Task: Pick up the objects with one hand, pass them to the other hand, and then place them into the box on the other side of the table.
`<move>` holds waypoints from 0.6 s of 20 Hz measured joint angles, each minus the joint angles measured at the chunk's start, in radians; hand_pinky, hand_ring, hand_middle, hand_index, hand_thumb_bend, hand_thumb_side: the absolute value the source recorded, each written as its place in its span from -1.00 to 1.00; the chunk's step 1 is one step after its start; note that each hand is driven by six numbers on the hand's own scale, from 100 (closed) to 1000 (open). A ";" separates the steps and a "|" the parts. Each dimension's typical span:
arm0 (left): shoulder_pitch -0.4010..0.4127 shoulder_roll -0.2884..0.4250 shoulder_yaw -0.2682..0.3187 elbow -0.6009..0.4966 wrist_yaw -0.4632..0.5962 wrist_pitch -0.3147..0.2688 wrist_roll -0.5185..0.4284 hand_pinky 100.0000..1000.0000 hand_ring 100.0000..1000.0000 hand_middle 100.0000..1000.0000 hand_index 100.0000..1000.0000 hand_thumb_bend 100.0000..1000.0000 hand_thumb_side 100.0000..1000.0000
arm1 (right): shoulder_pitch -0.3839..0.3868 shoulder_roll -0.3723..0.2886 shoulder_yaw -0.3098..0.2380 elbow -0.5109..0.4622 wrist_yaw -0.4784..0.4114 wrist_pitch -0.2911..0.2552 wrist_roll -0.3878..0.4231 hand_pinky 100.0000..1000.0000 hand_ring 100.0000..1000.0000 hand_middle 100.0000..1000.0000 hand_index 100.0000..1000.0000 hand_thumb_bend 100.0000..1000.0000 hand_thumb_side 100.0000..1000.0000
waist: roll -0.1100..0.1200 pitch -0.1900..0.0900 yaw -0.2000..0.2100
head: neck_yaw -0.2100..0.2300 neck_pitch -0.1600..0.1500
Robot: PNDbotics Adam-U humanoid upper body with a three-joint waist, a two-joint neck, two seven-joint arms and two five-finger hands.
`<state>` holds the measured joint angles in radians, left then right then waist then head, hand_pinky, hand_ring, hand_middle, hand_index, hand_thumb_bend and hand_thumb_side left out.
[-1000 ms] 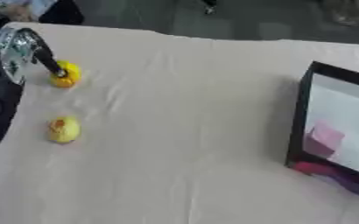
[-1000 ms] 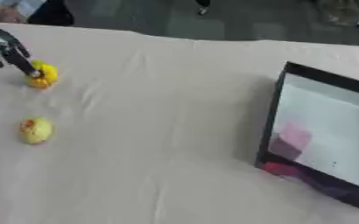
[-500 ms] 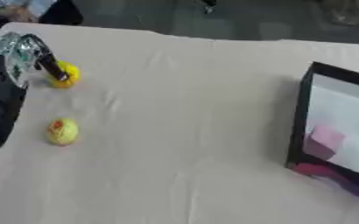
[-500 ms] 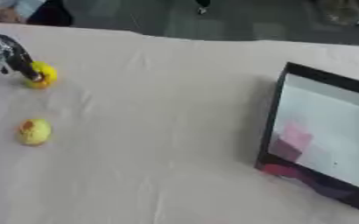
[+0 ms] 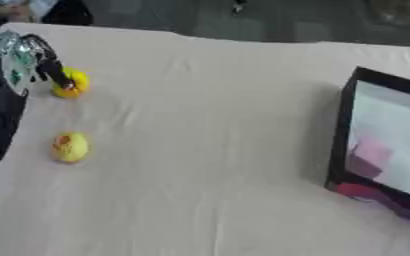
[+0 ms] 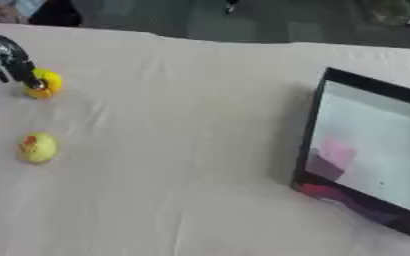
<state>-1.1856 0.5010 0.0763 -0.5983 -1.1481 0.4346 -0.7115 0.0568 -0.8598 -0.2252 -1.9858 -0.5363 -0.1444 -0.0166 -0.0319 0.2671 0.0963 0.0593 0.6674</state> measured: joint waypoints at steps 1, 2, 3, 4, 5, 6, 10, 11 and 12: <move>-0.002 0.000 -0.002 -0.004 0.000 -0.005 0.000 0.57 0.47 0.14 -0.01 -0.86 -1.00 | 0.003 -0.002 0.000 0.000 -0.003 -0.002 0.000 1.00 1.00 0.75 0.86 -1.00 0.45 | 0.000 0.000 0.001 | -0.001 0.000; -0.003 0.000 -0.006 -0.008 0.000 -0.010 0.001 0.57 0.46 0.13 -0.02 -0.87 -1.00 | 0.006 -0.004 0.000 0.000 -0.006 -0.004 0.001 1.00 1.00 0.75 0.86 -1.00 0.45 | 0.000 -0.001 0.001 | -0.003 0.002; -0.004 0.000 -0.010 -0.013 0.001 -0.015 0.001 0.56 0.45 0.12 -0.03 -0.88 -1.00 | 0.006 -0.008 0.000 0.000 -0.007 -0.006 0.001 1.00 1.00 0.75 0.86 -1.00 0.45 | 0.000 -0.002 0.002 | -0.006 0.006; -0.004 0.001 -0.013 -0.019 0.002 -0.021 0.002 0.56 0.44 0.11 -0.05 -0.88 -1.00 | 0.007 -0.010 0.000 0.000 -0.009 -0.008 0.002 1.00 1.00 0.75 0.86 -1.00 0.45 | 0.000 -0.004 0.003 | -0.009 0.008; -0.004 0.001 -0.017 -0.025 0.004 -0.025 0.002 0.56 0.44 0.10 -0.05 -0.88 -1.00 | 0.009 -0.012 0.000 0.000 -0.011 -0.009 0.002 1.00 1.00 0.75 0.86 -1.00 0.45 | 0.000 -0.006 0.005 | -0.011 0.008; -0.004 0.003 -0.019 -0.032 0.007 -0.030 0.003 0.56 0.43 0.09 -0.06 -0.90 -1.00 | 0.012 -0.013 0.000 0.000 -0.013 -0.010 0.003 1.00 1.00 0.75 0.86 -1.00 0.45 | 0.000 -0.009 0.005 | -0.011 0.008; -0.004 0.021 -0.029 -0.068 0.044 -0.054 0.005 0.56 0.41 0.08 -0.06 -0.99 -1.00 | 0.015 -0.017 0.000 0.000 -0.016 -0.011 0.003 1.00 1.00 0.75 0.86 -1.00 0.45 | 0.000 -0.013 0.010 | -0.019 0.011; -0.004 0.024 -0.032 -0.078 0.059 -0.062 0.006 0.56 0.40 0.07 -0.06 -1.00 -1.00 | 0.015 -0.018 0.000 0.000 -0.016 -0.012 0.004 1.00 1.00 0.75 0.85 -1.00 0.45 | 0.000 -0.014 0.010 | -0.021 0.014; -0.003 0.027 -0.037 -0.093 0.076 -0.071 0.007 0.55 0.39 0.06 -0.06 -1.00 -1.00 | 0.016 -0.019 0.000 0.000 -0.016 -0.014 0.004 1.00 1.00 0.75 0.85 -1.00 0.44 | 0.000 -0.015 0.011 | -0.023 0.016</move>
<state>-1.1881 0.5280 0.0391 -0.6908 -1.0718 0.3635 -0.7046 0.0723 -0.8789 -0.2253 -1.9858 -0.5528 -0.1581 -0.0124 -0.0316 0.2516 0.1074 0.0362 0.6838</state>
